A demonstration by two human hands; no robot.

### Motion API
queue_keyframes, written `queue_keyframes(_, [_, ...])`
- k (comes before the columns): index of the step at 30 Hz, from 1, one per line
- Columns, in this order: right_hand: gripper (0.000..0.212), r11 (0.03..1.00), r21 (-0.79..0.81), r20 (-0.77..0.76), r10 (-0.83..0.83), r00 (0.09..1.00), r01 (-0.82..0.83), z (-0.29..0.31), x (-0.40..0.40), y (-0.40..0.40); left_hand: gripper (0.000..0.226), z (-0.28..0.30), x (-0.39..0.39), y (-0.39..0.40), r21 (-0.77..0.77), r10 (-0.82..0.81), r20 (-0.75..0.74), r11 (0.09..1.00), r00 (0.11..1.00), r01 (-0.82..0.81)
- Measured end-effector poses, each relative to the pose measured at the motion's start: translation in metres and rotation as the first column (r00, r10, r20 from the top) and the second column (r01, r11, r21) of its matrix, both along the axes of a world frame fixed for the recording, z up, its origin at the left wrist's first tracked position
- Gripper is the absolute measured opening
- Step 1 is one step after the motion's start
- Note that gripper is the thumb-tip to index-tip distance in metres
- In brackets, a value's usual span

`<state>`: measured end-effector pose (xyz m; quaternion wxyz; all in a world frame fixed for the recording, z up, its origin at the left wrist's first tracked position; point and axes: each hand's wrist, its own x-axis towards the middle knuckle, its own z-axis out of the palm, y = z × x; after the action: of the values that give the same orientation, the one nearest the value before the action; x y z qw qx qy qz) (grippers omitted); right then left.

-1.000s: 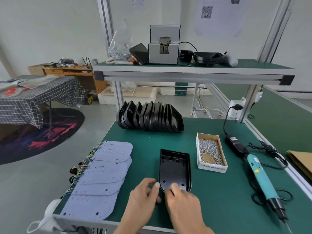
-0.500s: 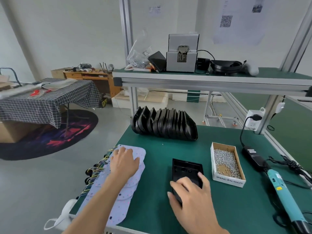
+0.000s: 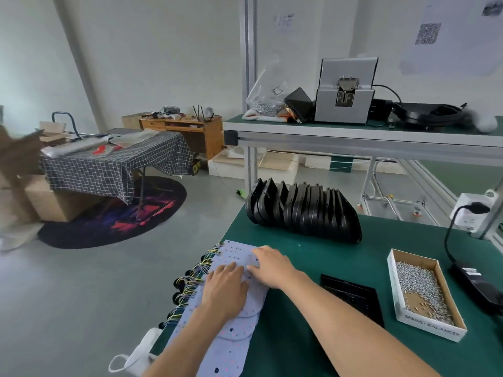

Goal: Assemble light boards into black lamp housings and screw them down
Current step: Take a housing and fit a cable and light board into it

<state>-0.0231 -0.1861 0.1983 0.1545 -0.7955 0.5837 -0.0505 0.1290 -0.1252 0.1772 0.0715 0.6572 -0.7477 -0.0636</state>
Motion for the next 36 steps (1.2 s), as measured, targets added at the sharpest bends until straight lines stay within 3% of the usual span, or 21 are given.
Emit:
queue_keyframes(5, [0.069, 0.996, -0.087, -0.154, -0.007, 0.988, -0.006, -0.013, 0.008, -0.011, 0.025, -0.005, 0.024, -0.005, -0.078, -0.008, -0.066, 0.997, 0.998, 0.003])
queue_keyframes(10, [0.077, 1.000, -0.007, -0.120, -0.020, 0.993, 0.019, -0.002, 0.011, -0.016, 0.039, 0.010, 0.032, -0.017, 0.017, 0.313, 0.034, 0.949, 0.949, -0.314])
queue_keyframes(13, [0.083, 0.995, 0.074, -0.068, -0.055, 0.996, 0.060, 0.004, 0.011, -0.018, 0.041, 0.015, 0.034, -0.027, 0.045, 0.324, 0.046, 0.944, 0.945, -0.326])
queue_keyframes(20, [0.081, 0.987, 0.132, 0.024, -0.100, 0.995, 0.096, 0.012, 0.013, -0.018, 0.040, 0.010, 0.041, -0.032, 0.044, 0.336, -0.136, 0.942, 0.932, -0.334])
queue_keyframes(23, [0.071, 0.971, 0.215, 0.183, -0.140, 0.973, 0.100, 0.012, 0.013, -0.021, 0.034, 0.009, 0.052, -0.032, 0.012, 0.343, -0.222, 0.937, 0.913, -0.349])
queue_keyframes(26, [0.038, 0.954, 0.269, 0.393, -0.234, 0.889, 0.132, 0.010, 0.012, -0.026, 0.033, 0.009, 0.061, -0.026, 0.004, 0.294, -0.278, 0.952, 0.914, -0.305])
queue_keyframes(29, [0.008, 0.903, 0.398, 0.588, -0.387, 0.711, 0.162, 0.011, 0.013, -0.031, 0.034, 0.008, 0.065, -0.013, -0.039, 0.274, -0.222, 0.956, 0.936, -0.290])
queue_keyframes(32, [0.007, 0.830, 0.533, 0.653, -0.527, 0.544, 0.164, 0.018, 0.020, -0.035, 0.019, 0.003, 0.064, 0.001, -0.109, 0.280, -0.200, 0.946, 0.939, -0.305])
queue_keyframes(36, [0.013, 0.774, 0.612, 0.664, -0.613, 0.427, 0.161, 0.027, 0.038, -0.037, 0.009, 0.003, 0.052, 0.015, -0.179, 0.233, -0.192, 0.947, 0.953, -0.267])
